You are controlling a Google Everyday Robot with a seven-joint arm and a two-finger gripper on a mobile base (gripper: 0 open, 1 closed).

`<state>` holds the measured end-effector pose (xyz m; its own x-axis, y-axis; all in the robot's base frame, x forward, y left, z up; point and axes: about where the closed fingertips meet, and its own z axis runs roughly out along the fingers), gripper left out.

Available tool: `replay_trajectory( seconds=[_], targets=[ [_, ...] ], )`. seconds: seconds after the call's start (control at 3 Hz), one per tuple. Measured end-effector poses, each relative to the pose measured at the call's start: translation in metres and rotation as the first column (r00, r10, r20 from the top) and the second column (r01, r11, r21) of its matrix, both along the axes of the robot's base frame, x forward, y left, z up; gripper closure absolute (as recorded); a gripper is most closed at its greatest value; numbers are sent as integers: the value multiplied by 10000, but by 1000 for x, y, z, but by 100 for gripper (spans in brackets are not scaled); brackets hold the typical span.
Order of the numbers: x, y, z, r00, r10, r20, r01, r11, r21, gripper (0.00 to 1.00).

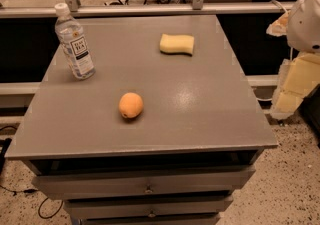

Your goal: Move sponge near blue plastic bottle

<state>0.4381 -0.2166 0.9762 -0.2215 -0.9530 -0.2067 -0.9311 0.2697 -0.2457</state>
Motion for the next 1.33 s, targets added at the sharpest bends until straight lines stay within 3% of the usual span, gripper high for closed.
replay_trajectory(
  seconds=[0.67,1.0,1.33],
  targets=[
    [13,7,-1,9996,67,291,-75,9996,255,0],
    [53,33,-16,9981,183,594,-244,9943,1036,0],
    [104,70,-35,9967,185,792,-350,9766,2123,0]
  ],
)
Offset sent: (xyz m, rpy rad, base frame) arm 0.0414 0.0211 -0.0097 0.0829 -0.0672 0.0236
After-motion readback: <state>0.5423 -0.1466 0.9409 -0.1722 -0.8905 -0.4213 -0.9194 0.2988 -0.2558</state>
